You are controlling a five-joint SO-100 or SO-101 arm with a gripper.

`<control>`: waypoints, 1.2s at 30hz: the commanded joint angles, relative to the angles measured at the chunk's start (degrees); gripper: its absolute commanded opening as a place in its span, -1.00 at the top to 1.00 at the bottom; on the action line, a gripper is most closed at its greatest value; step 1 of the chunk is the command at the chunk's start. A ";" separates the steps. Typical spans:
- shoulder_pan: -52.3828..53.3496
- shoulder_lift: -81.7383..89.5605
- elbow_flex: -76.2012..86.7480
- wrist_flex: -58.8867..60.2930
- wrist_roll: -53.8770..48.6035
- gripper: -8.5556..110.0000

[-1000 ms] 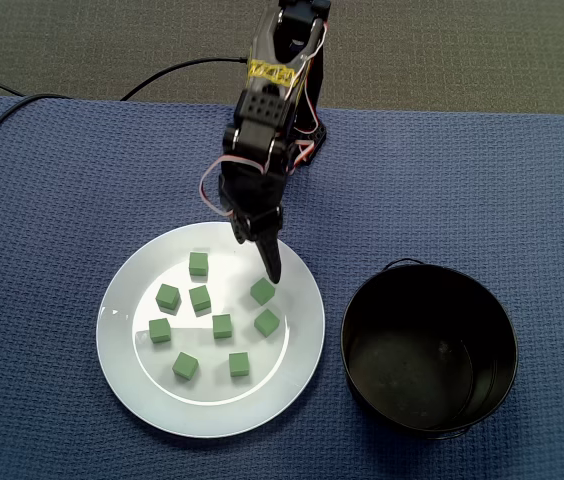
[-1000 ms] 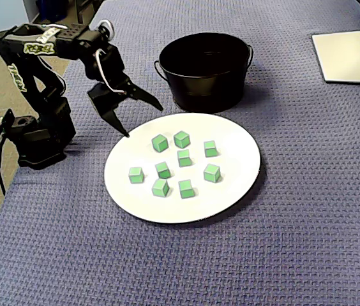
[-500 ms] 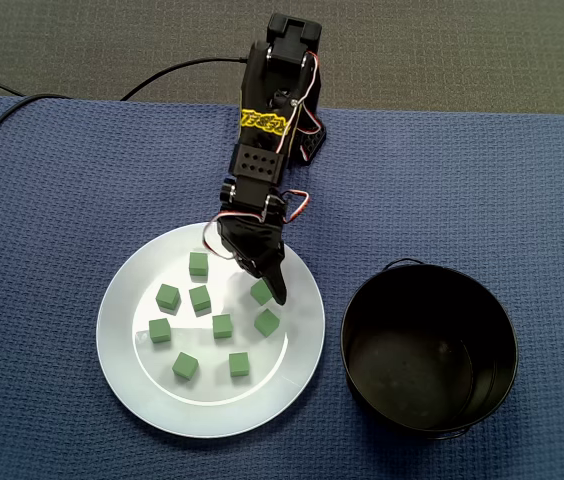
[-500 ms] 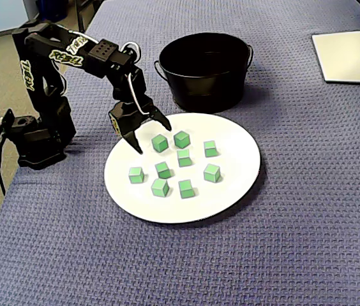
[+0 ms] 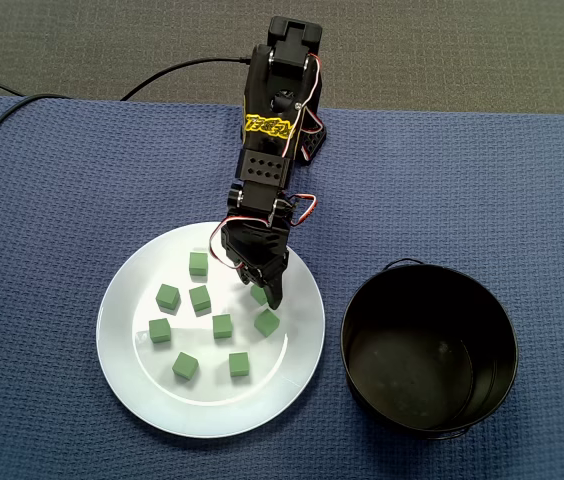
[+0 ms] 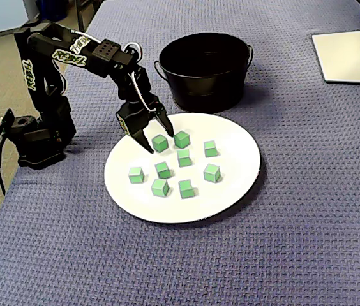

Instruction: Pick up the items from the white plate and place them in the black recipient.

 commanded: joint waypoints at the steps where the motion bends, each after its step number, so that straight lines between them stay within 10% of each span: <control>1: -1.32 1.05 0.26 -1.32 0.70 0.60; 23: -1.49 6.50 4.75 -4.48 2.99 0.86; 36: 4.83 41.92 -21.53 16.88 23.47 0.86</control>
